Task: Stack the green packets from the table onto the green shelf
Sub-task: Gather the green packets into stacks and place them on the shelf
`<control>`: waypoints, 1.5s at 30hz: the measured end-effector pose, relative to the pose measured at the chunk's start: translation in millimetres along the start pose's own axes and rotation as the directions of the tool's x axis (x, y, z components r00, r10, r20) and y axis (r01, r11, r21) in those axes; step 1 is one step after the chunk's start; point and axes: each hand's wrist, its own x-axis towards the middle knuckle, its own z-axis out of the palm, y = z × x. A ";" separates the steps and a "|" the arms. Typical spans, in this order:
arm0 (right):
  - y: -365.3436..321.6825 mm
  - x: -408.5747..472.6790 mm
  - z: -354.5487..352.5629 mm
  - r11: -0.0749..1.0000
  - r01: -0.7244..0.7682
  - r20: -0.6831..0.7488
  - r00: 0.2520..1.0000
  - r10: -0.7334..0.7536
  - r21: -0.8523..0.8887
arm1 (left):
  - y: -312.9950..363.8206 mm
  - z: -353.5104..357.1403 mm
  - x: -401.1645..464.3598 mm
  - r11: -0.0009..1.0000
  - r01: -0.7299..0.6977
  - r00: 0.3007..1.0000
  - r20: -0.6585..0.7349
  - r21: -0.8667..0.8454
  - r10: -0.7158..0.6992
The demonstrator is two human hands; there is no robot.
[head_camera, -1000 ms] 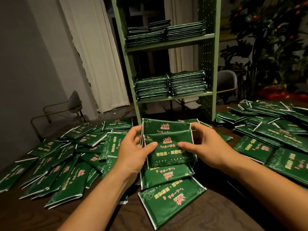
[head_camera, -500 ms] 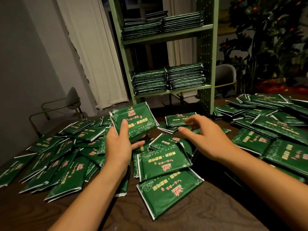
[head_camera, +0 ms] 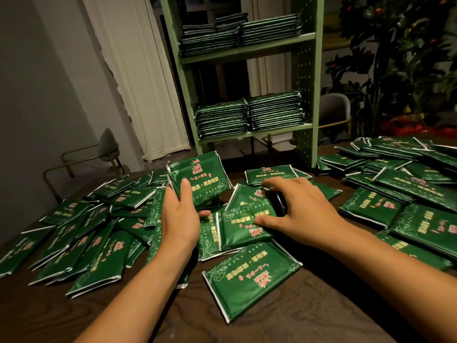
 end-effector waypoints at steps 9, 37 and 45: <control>-3.6 1.5 -3.4 0.930 0.047 -0.024 0.999 -0.041 0.366 | -7.4 -4.3 6.9 0.999 -0.033 0.999 -0.014 0.001 0.033; -6.1 -1.0 -14.5 0.922 0.256 -0.315 0.935 -0.161 0.290 | 18.6 6.1 -21.3 0.847 0.454 0.812 0.519 -0.275 -0.267; -0.7 0.7 -18.9 0.993 0.058 -0.364 0.931 -0.016 0.104 | 15.7 8.1 -18.3 0.788 0.441 0.876 0.397 -0.429 -0.274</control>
